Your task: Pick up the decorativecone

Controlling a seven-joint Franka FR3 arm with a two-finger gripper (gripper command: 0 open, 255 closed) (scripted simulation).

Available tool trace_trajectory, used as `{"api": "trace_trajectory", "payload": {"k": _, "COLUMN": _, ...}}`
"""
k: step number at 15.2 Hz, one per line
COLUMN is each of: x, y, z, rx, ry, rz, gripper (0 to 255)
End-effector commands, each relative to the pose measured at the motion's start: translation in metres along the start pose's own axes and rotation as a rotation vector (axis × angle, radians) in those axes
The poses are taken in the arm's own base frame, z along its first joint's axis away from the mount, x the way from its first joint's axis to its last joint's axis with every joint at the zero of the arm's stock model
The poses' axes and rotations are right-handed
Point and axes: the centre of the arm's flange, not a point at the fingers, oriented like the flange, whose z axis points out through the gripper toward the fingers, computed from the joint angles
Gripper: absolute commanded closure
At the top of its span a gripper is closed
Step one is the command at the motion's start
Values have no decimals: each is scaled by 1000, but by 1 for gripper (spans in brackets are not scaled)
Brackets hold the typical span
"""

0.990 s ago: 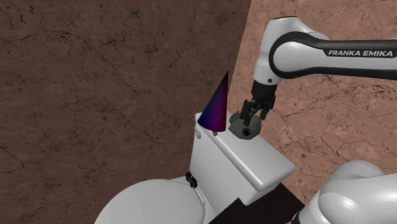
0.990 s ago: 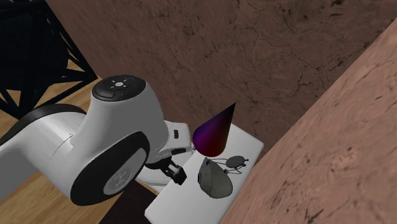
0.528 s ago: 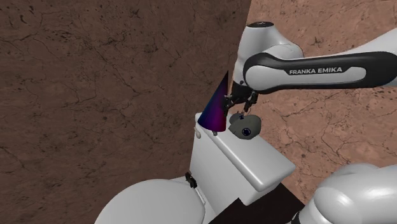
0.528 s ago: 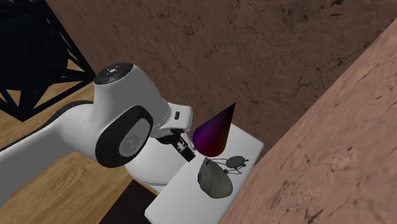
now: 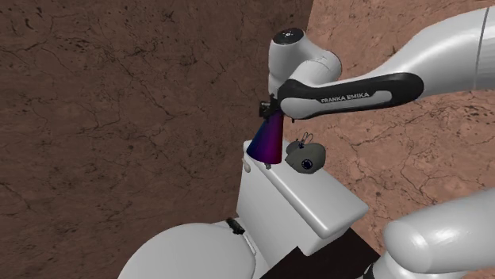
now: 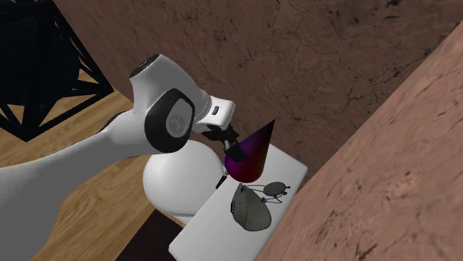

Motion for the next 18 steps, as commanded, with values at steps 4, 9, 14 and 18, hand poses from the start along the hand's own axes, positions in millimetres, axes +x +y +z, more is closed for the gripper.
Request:
{"api": "trace_trajectory", "payload": {"k": 4, "x": 43, "y": -25, "z": 7, "rx": -96, "ry": 164, "rz": 212, "gripper": 0}}
{"api": "trace_trajectory", "payload": {"k": 9, "x": 41, "y": -32, "z": 25, "rx": -115, "ry": 196, "rz": 253, "gripper": 0}}
{"api": "trace_trajectory", "payload": {"k": 14, "x": 31, "y": -36, "z": 41, "rx": -115, "ry": 195, "rz": 253, "gripper": 0}}
{"api": "trace_trajectory", "payload": {"k": 18, "x": 32, "y": -36, "z": 40, "rx": -115, "ry": 196, "rz": 253, "gripper": 255}}
